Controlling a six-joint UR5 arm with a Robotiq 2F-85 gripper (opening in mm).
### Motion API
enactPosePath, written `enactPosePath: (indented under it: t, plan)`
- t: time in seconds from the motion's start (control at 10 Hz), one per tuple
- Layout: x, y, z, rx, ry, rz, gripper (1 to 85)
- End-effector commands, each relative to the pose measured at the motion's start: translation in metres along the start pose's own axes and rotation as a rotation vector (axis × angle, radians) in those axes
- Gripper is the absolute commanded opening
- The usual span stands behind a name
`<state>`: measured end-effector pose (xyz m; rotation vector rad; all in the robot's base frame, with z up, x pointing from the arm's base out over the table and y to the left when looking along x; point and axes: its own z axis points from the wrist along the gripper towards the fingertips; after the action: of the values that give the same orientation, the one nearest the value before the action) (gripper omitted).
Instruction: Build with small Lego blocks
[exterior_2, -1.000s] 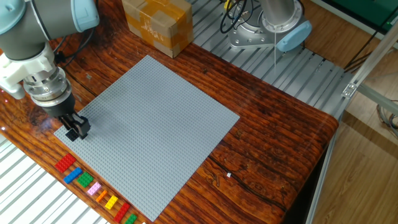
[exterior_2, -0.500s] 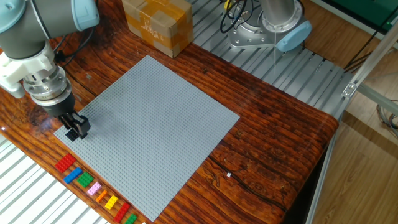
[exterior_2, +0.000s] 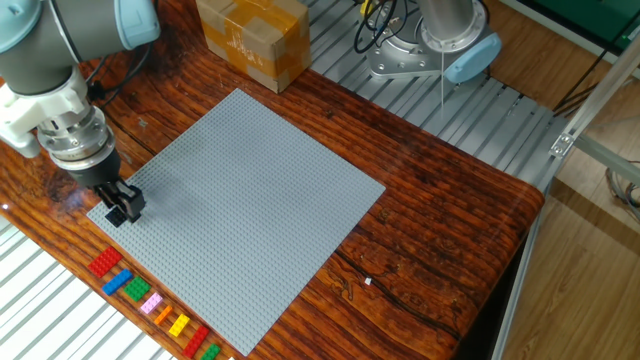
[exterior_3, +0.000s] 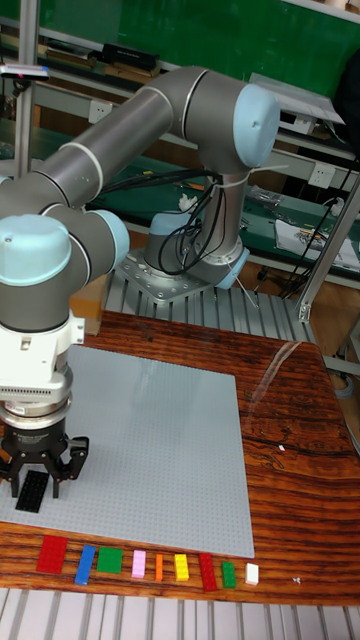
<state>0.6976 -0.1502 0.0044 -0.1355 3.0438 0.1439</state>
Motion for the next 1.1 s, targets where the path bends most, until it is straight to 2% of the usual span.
enactPosePath:
  t: [0.0, 1.0]
  plan:
    - [-0.0036, 0.0014, 0.0004, -0.009, -0.005, 0.008, 52.3]
    - [-0.0079, 0.0052, -0.0010, -0.006, -0.003, 0.016, 52.0]
